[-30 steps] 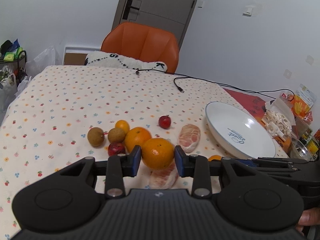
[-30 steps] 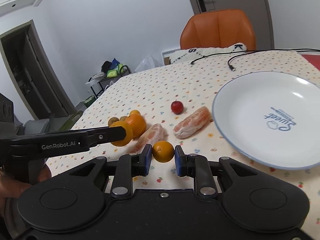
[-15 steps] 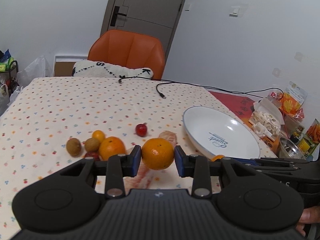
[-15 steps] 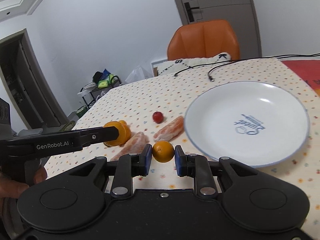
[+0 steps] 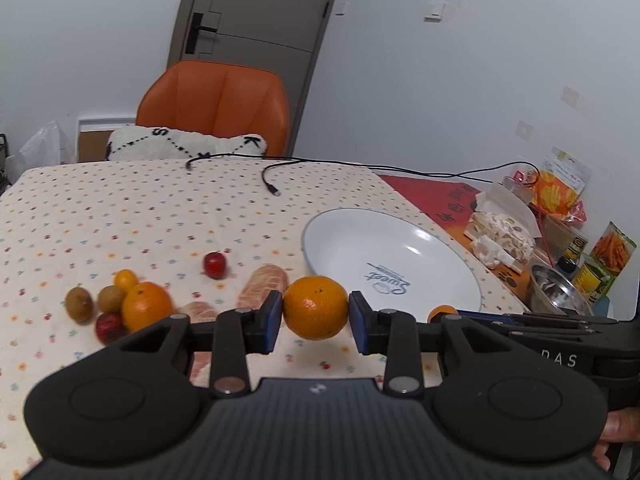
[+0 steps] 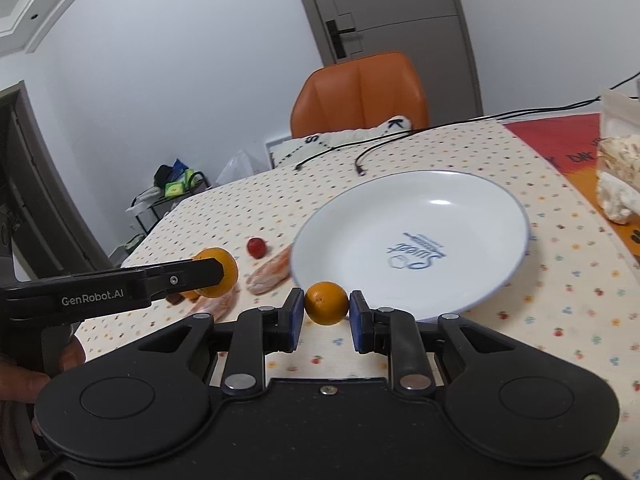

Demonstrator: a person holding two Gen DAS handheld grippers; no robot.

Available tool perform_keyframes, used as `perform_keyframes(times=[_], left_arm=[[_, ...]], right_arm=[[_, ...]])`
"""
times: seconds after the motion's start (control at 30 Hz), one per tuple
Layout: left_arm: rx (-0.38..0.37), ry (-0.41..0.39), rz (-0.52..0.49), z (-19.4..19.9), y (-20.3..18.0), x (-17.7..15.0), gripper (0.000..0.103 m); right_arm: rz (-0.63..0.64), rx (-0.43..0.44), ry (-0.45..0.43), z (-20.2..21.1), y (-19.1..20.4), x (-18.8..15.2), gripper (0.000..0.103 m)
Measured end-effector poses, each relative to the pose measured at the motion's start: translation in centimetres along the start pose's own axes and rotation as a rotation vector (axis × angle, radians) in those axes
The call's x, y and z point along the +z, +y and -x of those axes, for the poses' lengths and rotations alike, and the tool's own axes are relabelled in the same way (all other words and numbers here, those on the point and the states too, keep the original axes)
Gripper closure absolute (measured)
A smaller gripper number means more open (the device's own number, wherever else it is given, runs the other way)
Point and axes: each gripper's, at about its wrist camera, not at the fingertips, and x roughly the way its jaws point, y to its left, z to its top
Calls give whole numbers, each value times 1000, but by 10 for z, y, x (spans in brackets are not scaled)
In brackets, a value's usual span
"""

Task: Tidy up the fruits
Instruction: 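Carry the small orange in the right tool over the plate while the left carries the large orange, then open the left tool over the plate while the right tool releases its small orange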

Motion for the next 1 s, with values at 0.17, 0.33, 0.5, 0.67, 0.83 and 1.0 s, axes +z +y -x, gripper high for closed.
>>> perform_keyframes(times=[0.17,0.33,0.5,0.67,0.83,1.0], left_arm=[[-20,8,-15,-10,-13,1,69],[-39,14,-33,-21,-27,2,69],[-55,26,-49,-32,-38,2,69],[-65,36,-56,-44,-46,2,69],[-69,44,-57,-52,-49,3,69],[-66,73,-49,-62,-48,0,68]], right_arm=[[-26,-25,-11,6,-17,-1,80],[-56,-44,-22,9,-35,-3,80],[-71,-55,-26,9,-49,-4,80],[-78,-59,-38,7,-55,-1,80],[-73,-54,-38,2,-55,2,80],[-69,-56,-35,-3,-54,2,80]])
